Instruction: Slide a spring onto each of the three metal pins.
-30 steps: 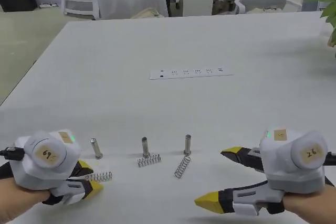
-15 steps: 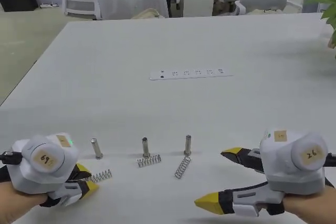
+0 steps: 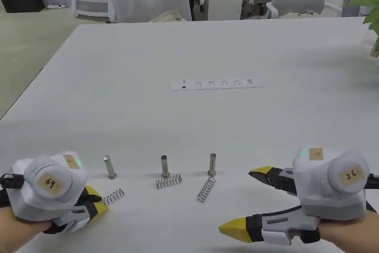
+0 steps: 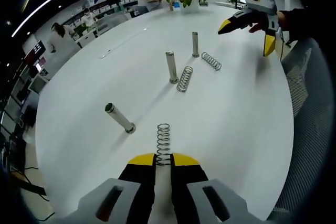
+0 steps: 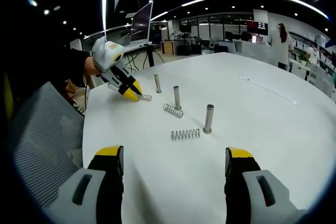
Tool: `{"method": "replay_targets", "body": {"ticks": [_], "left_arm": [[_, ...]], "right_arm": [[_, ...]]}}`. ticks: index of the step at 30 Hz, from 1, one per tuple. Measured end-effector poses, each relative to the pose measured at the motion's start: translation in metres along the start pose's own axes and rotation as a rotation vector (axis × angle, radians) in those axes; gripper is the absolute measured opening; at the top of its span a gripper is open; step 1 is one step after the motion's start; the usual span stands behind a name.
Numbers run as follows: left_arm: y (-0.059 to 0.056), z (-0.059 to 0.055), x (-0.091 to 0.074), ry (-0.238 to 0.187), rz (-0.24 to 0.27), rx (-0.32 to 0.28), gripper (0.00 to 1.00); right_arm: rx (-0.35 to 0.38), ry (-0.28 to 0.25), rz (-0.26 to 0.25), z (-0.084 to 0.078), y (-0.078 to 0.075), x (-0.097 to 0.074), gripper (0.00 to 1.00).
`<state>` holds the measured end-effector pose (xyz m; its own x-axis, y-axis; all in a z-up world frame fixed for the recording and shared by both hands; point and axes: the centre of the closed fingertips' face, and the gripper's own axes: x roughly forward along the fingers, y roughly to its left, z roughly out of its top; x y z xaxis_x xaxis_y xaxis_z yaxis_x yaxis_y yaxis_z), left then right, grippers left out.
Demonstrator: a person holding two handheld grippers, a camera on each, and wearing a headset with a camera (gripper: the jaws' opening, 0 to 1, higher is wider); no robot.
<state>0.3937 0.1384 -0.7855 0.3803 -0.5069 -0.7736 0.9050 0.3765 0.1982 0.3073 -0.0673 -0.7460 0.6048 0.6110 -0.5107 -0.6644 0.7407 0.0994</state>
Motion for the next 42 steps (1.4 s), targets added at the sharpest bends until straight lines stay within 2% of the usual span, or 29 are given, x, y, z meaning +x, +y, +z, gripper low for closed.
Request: {"method": "replay_targets", "body": {"ticks": [3, 10, 14, 24, 31, 42], "left_arm": [[-0.002, 0.004, -0.004, -0.017, -0.004, -0.004, 0.03], [-0.016, 0.010, -0.010, -0.046, -0.032, 0.008, 0.03], [-0.023, 0.016, -0.017, -0.074, -0.046, 0.010, 0.03], [-0.048, 0.029, -0.029, -0.130, -0.100, 0.048, 0.03], [-0.058, 0.040, -0.038, -0.176, -0.119, 0.054, 0.02], [-0.067, 0.048, -0.047, -0.213, -0.138, 0.085, 0.02]], "right_arm": [[-0.007, -0.002, 0.000, 0.002, 0.001, 0.000, 0.78], [-0.017, -0.008, 0.003, 0.006, 0.004, -0.001, 0.78], [-0.025, -0.014, 0.007, 0.011, 0.007, -0.002, 0.77], [-0.062, -0.025, 0.033, 0.024, 0.018, -0.002, 0.75], [-0.079, -0.029, 0.061, 0.033, 0.029, 0.000, 0.74], [-0.127, -0.036, 0.114, 0.051, 0.047, 0.006, 0.70]]}}
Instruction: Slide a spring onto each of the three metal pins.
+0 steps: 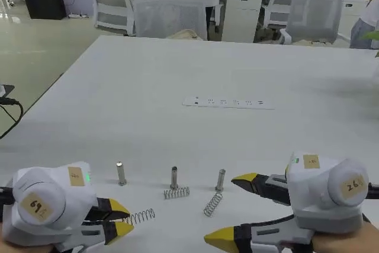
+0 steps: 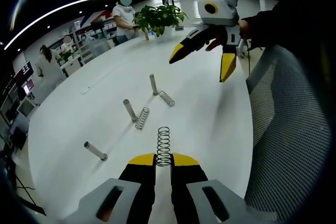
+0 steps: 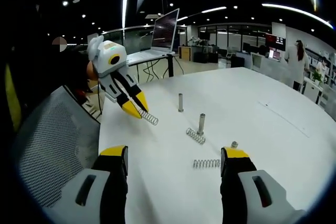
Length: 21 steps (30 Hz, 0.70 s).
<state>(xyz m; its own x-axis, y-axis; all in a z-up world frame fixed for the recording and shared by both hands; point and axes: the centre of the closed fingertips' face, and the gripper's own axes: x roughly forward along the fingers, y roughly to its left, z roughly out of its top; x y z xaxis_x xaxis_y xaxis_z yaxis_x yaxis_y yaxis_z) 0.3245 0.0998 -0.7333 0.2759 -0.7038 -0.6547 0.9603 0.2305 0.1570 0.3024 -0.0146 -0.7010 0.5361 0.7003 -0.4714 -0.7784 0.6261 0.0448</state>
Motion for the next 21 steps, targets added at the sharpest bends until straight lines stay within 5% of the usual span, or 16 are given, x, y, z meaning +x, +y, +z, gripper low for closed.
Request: {"method": "replay_targets", "body": {"ticks": [21], "left_arm": [[-0.027, 0.026, -0.002, -0.073, -0.067, 0.047, 0.02]], "right_arm": [[-0.011, -0.010, 0.129, 0.018, 0.030, 0.015, 0.52]]}}
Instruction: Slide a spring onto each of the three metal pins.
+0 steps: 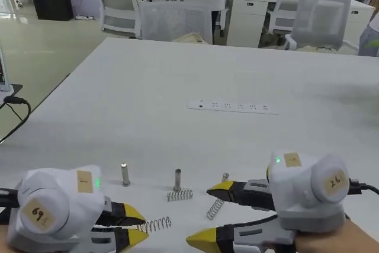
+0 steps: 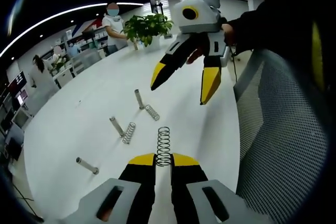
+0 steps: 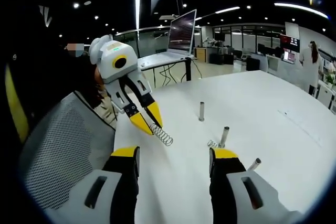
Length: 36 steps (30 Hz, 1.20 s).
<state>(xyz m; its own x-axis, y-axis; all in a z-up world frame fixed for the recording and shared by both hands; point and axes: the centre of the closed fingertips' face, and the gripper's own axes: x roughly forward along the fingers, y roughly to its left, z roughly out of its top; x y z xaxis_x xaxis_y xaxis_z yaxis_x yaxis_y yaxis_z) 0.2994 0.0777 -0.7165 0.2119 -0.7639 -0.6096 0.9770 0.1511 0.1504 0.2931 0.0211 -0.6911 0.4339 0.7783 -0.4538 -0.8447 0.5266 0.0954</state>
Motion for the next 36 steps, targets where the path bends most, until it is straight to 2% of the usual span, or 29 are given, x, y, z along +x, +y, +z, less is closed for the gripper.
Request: {"method": "replay_targets", "body": {"ticks": [14, 21, 28, 36], "left_arm": [[-0.016, 0.026, -0.001, -0.065, -0.044, 0.041, 0.02], [-0.021, 0.033, -0.002, -0.081, -0.057, 0.058, 0.02], [-0.027, 0.038, -0.003, -0.096, -0.074, 0.069, 0.02], [-0.030, 0.041, -0.003, -0.109, -0.086, 0.082, 0.02]], "right_arm": [[0.015, -0.007, 0.059, 0.002, 0.013, 0.006, 0.38], [0.016, -0.002, 0.092, 0.000, 0.020, 0.006, 0.29], [0.017, 0.004, 0.112, -0.001, 0.025, 0.008, 0.26], [0.017, 0.015, 0.149, -0.004, 0.034, 0.008, 0.16]]}}
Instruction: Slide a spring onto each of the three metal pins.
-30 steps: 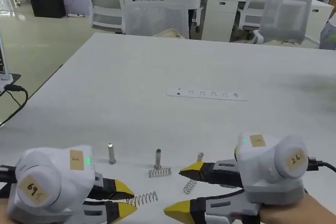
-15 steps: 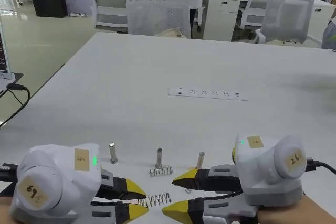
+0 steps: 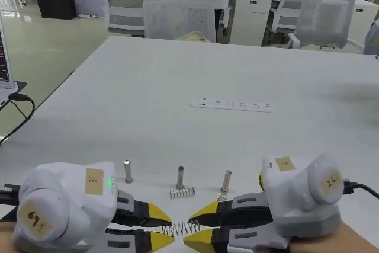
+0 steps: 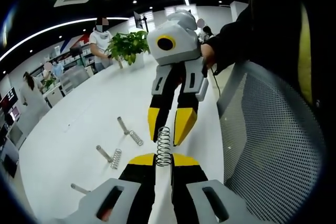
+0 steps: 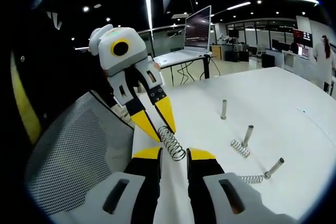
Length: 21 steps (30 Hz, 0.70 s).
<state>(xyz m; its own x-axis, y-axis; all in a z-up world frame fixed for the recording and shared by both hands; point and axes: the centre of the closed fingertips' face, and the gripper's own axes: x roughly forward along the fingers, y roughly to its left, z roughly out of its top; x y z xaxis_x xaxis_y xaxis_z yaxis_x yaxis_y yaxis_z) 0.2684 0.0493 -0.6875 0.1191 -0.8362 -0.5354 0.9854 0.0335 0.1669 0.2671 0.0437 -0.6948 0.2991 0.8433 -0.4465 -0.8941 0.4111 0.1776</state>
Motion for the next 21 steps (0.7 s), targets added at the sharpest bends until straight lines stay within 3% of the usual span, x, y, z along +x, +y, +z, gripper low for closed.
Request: {"method": "replay_targets", "body": {"ticks": [13, 21], "left_arm": [[-0.0032, -0.0025, 0.0022, 0.009, -0.010, 0.004, 0.03], [-0.0037, -0.0055, 0.0038, 0.015, -0.008, -0.002, 0.03]], "right_arm": [[0.001, 0.018, 0.005, -0.0020, 0.0020, -0.0021, 0.11], [-0.030, 0.021, 0.008, 0.0072, 0.0078, -0.0038, 0.10]]}}
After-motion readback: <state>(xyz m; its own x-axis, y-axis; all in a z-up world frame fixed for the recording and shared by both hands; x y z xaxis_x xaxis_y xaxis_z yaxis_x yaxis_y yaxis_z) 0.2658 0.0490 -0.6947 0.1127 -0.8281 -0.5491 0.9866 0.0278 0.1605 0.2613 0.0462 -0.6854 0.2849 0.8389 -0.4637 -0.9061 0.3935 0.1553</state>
